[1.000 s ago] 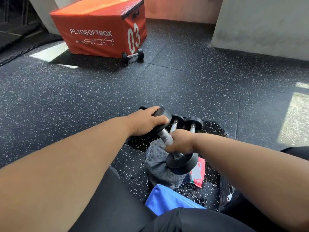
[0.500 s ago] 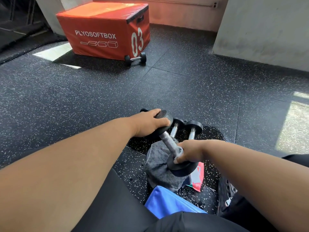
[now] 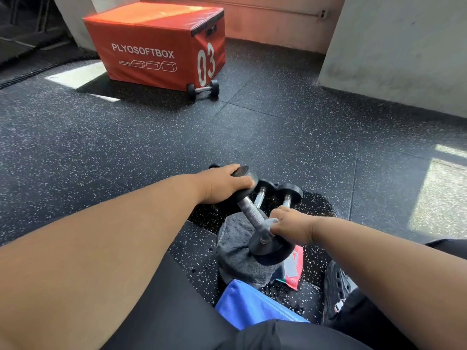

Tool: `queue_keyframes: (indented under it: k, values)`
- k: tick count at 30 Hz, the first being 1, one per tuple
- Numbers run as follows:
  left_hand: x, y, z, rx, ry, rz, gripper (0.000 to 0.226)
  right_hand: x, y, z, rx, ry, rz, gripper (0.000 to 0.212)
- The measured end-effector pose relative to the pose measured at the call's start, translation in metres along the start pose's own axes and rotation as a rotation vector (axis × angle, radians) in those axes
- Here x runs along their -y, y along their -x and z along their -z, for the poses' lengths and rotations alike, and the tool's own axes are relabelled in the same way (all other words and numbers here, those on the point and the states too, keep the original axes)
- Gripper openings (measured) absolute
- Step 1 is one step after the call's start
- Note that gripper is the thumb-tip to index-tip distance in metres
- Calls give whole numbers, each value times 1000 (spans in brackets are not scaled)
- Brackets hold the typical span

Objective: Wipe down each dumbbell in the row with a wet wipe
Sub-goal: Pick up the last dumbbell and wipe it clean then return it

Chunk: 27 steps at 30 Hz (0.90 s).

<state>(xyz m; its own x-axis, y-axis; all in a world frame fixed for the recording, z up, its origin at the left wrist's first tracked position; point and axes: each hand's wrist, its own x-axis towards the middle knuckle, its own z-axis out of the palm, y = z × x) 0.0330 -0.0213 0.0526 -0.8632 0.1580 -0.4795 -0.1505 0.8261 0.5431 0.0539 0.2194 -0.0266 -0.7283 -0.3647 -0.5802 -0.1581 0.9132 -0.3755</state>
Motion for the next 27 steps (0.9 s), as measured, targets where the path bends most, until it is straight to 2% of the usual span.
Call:
queue_keyframes:
  k: [2, 4, 9, 12, 15, 19, 23, 27]
  values:
    - [-1, 1, 0, 2, 2, -4, 122, -2, 2, -1, -23, -14, 28, 27]
    - [-2, 1, -1, 6, 5, -6, 122, -6, 2, -2, -14, -101, 43, 27]
    - [-3, 3, -2, 5, 11, -7, 120, -5, -1, 0, 115, -139, 119, 17]
    - [-7, 4, -2, -4, 6, -2, 119, -6, 0, 2, 67, -148, 78, 27]
    - [-7, 3, -4, -4, -4, 26, 115, -5, 0, 3, 15, -20, 52, 24]
    - [-6, 1, -2, -15, 9, 59, 111, -2, 6, 12, -134, 255, -12, 36]
    - [-5, 2, -2, -11, 0, 59, 110, 14, 27, 9, -86, 416, 89, 38]
    - [-6, 2, -2, -14, -6, 41, 116, 43, 46, -14, -90, 691, 121, 42]
